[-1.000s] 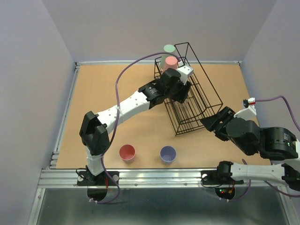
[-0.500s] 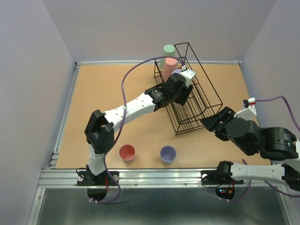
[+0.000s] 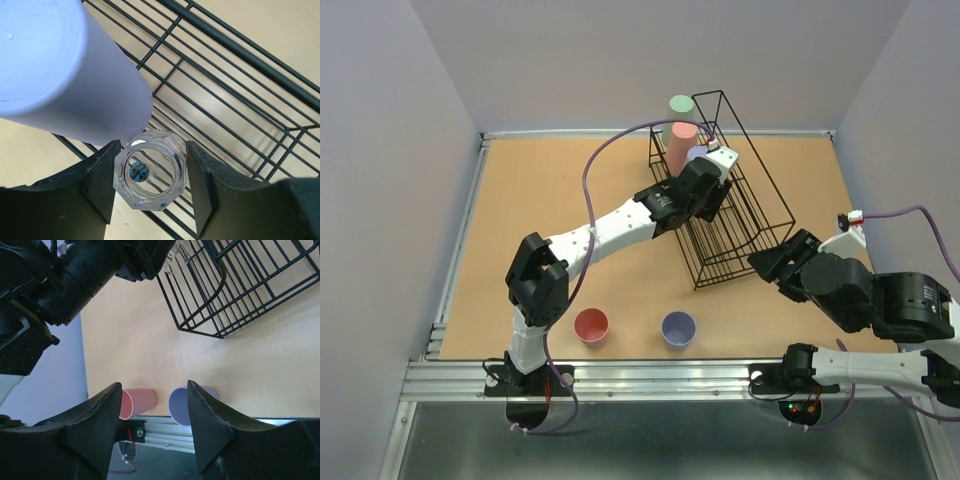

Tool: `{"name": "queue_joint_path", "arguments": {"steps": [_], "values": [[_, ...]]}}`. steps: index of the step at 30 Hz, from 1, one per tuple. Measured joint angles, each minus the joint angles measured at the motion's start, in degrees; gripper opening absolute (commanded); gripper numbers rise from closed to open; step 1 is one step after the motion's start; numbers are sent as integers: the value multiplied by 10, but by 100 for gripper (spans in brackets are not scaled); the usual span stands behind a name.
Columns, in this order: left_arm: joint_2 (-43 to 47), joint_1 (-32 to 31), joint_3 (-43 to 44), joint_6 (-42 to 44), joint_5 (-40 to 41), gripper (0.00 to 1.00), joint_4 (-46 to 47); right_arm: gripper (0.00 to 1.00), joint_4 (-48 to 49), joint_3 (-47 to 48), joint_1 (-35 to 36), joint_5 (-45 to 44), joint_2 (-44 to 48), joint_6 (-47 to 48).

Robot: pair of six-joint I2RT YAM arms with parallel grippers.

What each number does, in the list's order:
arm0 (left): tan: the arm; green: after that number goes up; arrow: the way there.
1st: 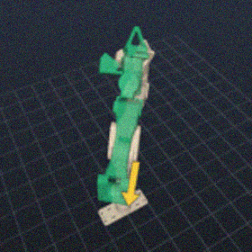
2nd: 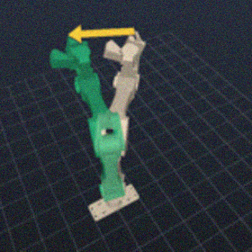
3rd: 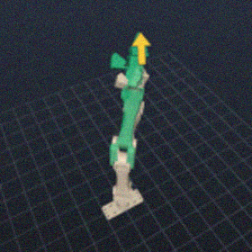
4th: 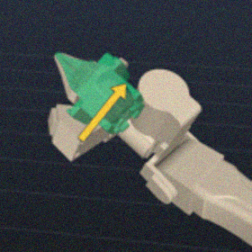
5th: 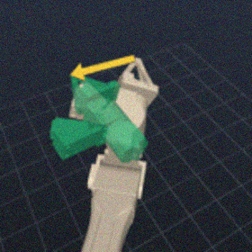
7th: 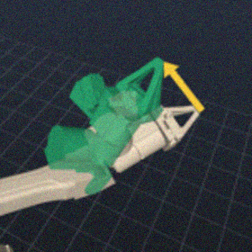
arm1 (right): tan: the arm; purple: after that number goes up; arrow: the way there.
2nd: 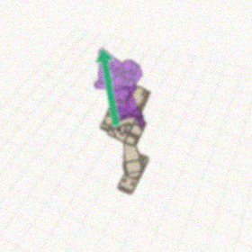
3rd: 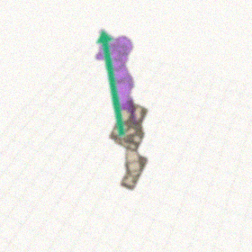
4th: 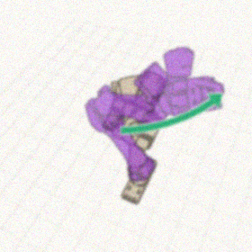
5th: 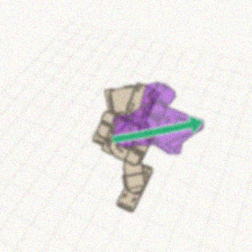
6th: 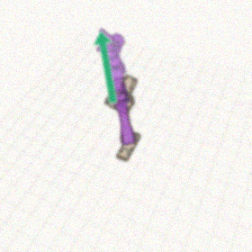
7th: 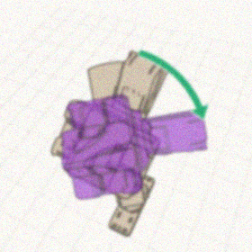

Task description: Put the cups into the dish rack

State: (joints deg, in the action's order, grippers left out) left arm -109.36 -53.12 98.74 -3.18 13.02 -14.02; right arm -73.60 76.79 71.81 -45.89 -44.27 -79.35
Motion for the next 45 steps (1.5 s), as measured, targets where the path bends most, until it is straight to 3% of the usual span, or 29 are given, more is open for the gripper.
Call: {"name": "queue_joint_path", "arguments": {"steps": [9, 13, 18, 19, 22, 25, 29, 31, 33, 38, 41, 45], "values": [[-23, -1, 23, -3, 38, 0, 11, 60, 0, -2, 0, 0, 3, -1], [-25, -1, 26, -7, 50, 8, 8, 60, -2, -8, 0, 0, 9, -2], [-28, -1, 30, -12, 55, 34, 5, 60, -2, -8, 0, 0, 14, -2], [-28, -1, 30, -13, 55, 45, 5, 60, -1, -9, 0, 0, 16, -2], [-28, -1, 30, -16, 55, 62, 4, 60, -1, -11, 0, 0, 19, -2], [-28, -1, 30, -18, 57, 74, 3, 60, -2, -17, 0, 0, 21, -2], [-28, -1, 30, -20, 61, 78, -15, 59, -2, -19, 0, 1, 24, -2], [-28, -1, 30, -21, 64, 66, -21, 59, -2, -19, 0, 2, 26, -2], [-28, 0, 30, -25, 65, 62, -23, 59, -2, -20, 0, 3, 28, -2], [-28, -1, 30, -26, 69, 62, -20, 59, -4, -27, 0, 8, 37, -2], [-28, -1, 30, -27, 70, 65, -20, 59, -4, -27, 0, 9, 40, -2], [-28, -1, 30, -28, 72, 77, -22, 59, -4, -27, 0, 12, 42, -2]]}}
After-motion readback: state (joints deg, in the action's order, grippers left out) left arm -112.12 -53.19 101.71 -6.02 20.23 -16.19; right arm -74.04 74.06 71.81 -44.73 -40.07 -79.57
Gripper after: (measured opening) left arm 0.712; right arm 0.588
